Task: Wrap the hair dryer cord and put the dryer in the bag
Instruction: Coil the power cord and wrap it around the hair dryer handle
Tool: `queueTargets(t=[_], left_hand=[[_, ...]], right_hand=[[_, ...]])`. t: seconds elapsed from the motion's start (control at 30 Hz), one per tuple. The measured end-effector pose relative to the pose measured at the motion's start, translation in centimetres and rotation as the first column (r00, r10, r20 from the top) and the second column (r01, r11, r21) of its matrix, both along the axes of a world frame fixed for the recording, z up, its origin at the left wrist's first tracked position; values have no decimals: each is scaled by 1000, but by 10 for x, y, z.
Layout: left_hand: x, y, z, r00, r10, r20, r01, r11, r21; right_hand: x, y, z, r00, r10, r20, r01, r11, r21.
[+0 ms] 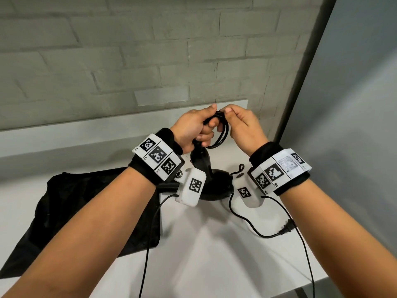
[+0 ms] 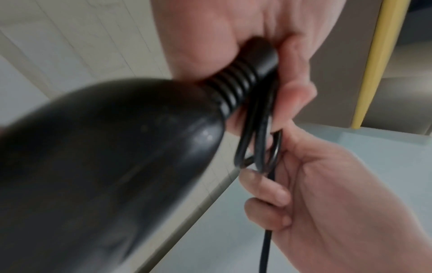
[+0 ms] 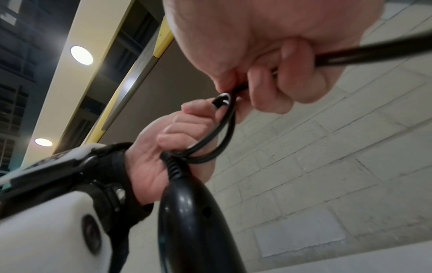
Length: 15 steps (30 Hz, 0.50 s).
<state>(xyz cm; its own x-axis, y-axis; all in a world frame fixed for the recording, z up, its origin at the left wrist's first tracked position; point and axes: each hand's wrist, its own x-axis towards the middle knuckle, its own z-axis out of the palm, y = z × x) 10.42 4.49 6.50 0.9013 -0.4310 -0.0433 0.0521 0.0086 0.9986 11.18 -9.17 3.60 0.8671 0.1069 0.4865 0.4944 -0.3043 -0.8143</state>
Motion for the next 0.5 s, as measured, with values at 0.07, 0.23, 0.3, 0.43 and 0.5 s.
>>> queueTargets(t=[0.07,0.23,0.3,0.43,0.5], left_hand=[[4,5,-2,999,9,-34,-12,997,-81],[11,13,-6,995,65,-69,-79,974,-214],[12,11,-7,994,88,-71,-102,969,-224],[14,9,-10,992,80,-98,-108,938,-329],[14,8,-11,991,92,-99,-122,923,-364]], right_hand=[[3,-3,-5,998,-64,4,64,996,-54],[-5,-10,-41,989,-121,-87,94,959,-266],[-11,-9,-53,986,-145,-85,111,941,-320],[-24,-4,-59,986,-158,-52,131,930,-343],[-31,-2,-61,987,-145,-75,117,948,-295]])
